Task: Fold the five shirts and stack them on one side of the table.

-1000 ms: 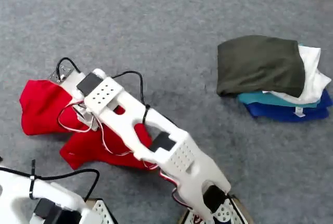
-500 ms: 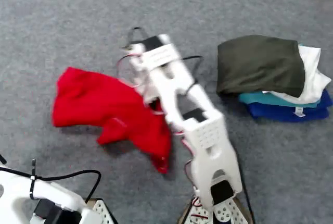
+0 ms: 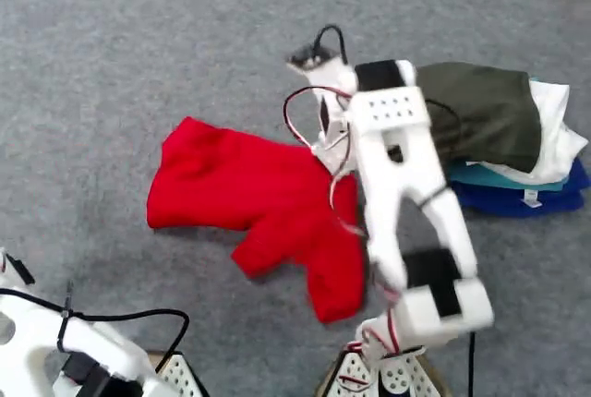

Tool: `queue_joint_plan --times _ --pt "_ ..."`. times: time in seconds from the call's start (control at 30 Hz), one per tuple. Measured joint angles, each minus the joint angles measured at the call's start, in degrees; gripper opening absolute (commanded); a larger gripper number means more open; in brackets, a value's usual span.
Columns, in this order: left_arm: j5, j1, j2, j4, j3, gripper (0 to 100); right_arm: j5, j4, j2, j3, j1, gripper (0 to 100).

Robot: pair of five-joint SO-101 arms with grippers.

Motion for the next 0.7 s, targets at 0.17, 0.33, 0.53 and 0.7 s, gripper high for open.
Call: queue_joint_plan --times 0.17,0.33,0.53,0.7 --pt "0.0 0.0 0.0 0.0 0.0 9 -2.6 -7.4 -6.8 0.4 -10.9 18.2" --pt "0.0 -3.3 0.0 -0.3 0.0 9 -8.6 -16.9 -4.1 2.3 -21.1 15.7" --pt "0.0 -7.1 0.0 -0.3 0.0 9 -11.0 -24.2 12.3 3.2 -32.7 32.5" --pt "0.0 -9.4 0.0 -0.3 0.0 9 -15.6 -25.1 28.1 -3.8 -35.6 18.8"
